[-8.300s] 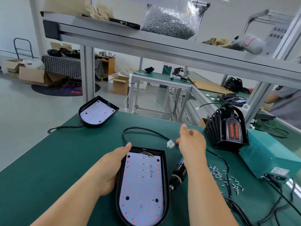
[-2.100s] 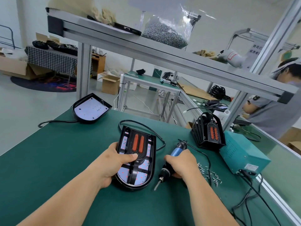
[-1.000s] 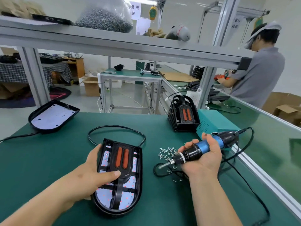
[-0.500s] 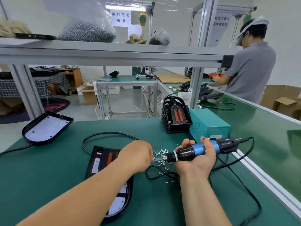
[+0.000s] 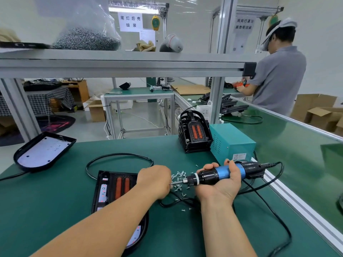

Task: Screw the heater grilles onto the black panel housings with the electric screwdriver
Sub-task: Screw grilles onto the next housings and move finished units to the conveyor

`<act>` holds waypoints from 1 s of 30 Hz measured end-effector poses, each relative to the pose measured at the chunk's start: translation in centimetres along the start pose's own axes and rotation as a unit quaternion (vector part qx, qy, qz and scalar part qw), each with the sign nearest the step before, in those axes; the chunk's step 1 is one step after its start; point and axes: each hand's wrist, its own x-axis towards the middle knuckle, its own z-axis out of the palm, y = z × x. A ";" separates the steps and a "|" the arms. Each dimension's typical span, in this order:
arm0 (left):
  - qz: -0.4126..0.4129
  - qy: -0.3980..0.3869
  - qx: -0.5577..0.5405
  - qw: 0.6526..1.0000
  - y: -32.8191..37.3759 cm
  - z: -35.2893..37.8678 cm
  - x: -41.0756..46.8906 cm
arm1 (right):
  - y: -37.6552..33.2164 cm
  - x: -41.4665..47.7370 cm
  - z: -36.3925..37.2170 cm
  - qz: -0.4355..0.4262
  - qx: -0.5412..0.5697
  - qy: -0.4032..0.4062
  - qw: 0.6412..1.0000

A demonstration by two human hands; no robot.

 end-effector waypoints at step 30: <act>-0.126 -0.062 -0.817 0.559 -0.5 -1.0 -5.9 | -0.3 -0.9 0.7 -0.001 0.021 -0.032 0.999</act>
